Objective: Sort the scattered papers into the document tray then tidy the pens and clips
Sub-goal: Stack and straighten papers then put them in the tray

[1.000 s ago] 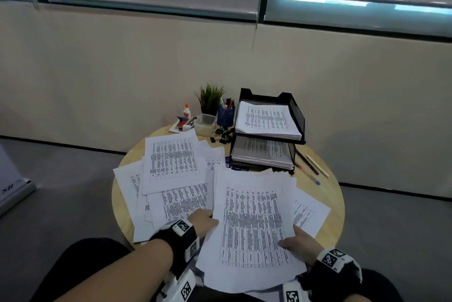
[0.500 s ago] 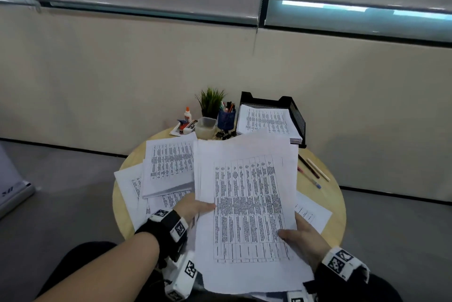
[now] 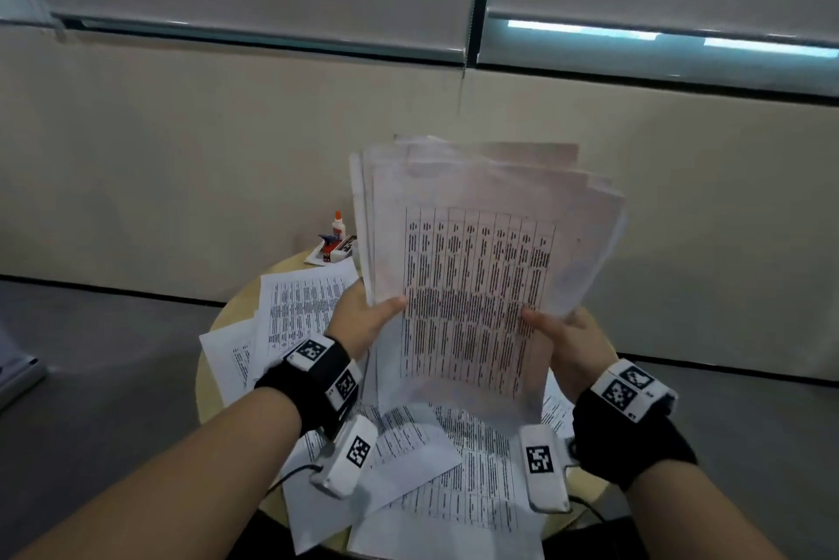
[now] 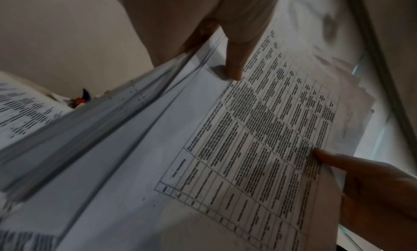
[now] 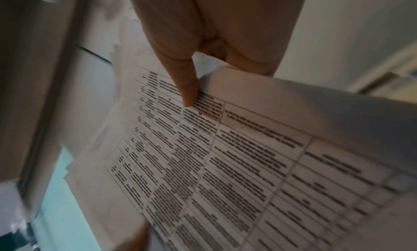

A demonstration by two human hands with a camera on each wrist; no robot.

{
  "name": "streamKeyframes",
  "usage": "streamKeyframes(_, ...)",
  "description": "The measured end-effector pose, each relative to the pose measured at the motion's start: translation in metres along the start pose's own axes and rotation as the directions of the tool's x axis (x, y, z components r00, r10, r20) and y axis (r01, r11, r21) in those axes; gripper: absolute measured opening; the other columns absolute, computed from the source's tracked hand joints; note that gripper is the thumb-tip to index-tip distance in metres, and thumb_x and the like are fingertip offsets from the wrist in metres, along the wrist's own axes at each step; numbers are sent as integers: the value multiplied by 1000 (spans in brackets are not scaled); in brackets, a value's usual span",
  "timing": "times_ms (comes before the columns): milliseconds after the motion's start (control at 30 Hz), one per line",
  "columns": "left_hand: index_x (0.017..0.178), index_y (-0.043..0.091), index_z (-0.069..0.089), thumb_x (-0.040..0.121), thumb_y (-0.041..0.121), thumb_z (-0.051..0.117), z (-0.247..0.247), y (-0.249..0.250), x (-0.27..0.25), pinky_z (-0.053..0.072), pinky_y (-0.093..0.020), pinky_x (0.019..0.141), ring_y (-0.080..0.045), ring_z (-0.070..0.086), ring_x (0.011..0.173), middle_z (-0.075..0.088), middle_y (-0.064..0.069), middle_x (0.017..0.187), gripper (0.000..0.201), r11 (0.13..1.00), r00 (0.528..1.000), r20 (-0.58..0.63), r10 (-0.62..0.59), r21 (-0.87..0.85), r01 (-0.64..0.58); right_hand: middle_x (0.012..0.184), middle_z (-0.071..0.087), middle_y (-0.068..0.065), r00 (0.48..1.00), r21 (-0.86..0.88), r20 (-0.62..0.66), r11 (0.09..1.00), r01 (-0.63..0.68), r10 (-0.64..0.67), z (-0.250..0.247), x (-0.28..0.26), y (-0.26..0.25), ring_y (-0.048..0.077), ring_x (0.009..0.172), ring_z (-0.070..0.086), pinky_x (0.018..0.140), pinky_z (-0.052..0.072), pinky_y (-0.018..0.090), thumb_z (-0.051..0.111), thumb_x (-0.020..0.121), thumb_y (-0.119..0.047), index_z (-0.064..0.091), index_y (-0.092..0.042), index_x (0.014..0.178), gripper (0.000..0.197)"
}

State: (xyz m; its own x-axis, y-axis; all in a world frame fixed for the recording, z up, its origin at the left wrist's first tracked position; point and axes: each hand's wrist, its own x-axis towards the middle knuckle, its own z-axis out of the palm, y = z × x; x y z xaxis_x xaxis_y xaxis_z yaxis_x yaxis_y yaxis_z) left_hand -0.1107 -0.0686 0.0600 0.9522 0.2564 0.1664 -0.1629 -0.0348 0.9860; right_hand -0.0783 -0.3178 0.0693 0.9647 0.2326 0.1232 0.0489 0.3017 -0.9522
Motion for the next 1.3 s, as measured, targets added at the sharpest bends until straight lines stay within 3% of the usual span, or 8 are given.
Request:
streamKeyframes(133, 112, 15, 60, 79, 15, 74, 5, 10, 5, 49, -14, 70, -7, 64, 90, 68, 3, 99, 36, 997, 996, -72, 54, -41, -57, 110, 70, 15, 998, -50, -54, 998, 26, -28, 5, 4, 1, 33, 103, 66, 93, 50, 51, 85, 57, -24, 61, -6, 118, 68)
streamKeyframes(367, 116, 11, 61, 79, 16, 73, 13, 4, 8, 50, -38, 92, -22, 64, 103, 69, -5, 107, 39, 996, 989, -138, 44, -75, -55, 99, 74, 5, 986, -166, -167, 986, -2, -26, 12, 11, 24, 25, 98, 68, 98, 47, 52, 76, 74, -9, 72, -18, 94, 22)
streamKeyframes(533, 115, 11, 62, 76, 21, 74, 12, 24, 13, 54, -25, 79, -17, 66, 97, 70, -4, 102, 42, 974, 975, -180, 130, -163, -159, 103, 73, 8, 987, -144, -139, 988, 55, -75, 17, 20, 1, 28, 101, 67, 97, 47, 53, 83, 63, -33, 68, -13, 107, 51)
streamKeyframes(700, 95, 30, 59, 78, 25, 71, 9, 29, 13, 53, -31, 76, -17, 65, 92, 68, 3, 96, 22, 969, 971, -183, 155, -162, -185, 108, 66, 3, 954, -206, -195, 961, 187, -228, 17, 20, -10, 21, 96, 66, 78, 56, 34, 77, 74, -12, 49, -22, 121, 56)
streamKeyframes(867, 88, 26, 61, 84, 24, 67, 15, 29, 12, 51, -28, 75, -16, 64, 87, 67, 4, 88, 8, 976, 971, -171, 167, -114, -188, 111, 49, -6, 850, -499, -158, 783, 370, -502, 19, 18, -20, 12, 91, 58, 83, 52, 34, 58, 87, -2, 13, -49, 143, 87)
streamKeyframes(967, 91, 20, 65, 84, 28, 66, 17, 33, 12, 54, -32, 77, -22, 67, 89, 69, -1, 89, 11, 978, 969, -181, 168, -90, -187, 115, 39, -2, 761, -738, 12, 508, 444, -649, 22, 17, -32, 5, 89, 45, 87, 40, 7, 50, 87, 7, 18, -43, 143, 81)
streamKeyframes(1067, 101, 11, 65, 83, 29, 67, 15, 38, 13, 56, -36, 76, -25, 68, 90, 70, -7, 93, 26, 974, 965, -201, 168, -120, -194, 121, 34, 2, 711, -802, 173, 322, 504, -682, 22, 18, -41, 17, 103, 47, 93, 50, 32, 52, 82, 14, 45, -29, 134, 67)
streamKeyframes(1300, 107, 6, 63, 84, 26, 65, 12, 40, 9, 56, -23, 60, -19, 67, 83, 69, -6, 91, 30, 972, 976, -152, 159, -147, -182, 120, 45, 7, 694, -798, 111, 352, 489, -712, 19, 15, -50, 18, 105, 49, 86, 51, 26, 56, 88, 0, 63, -19, 119, 37)
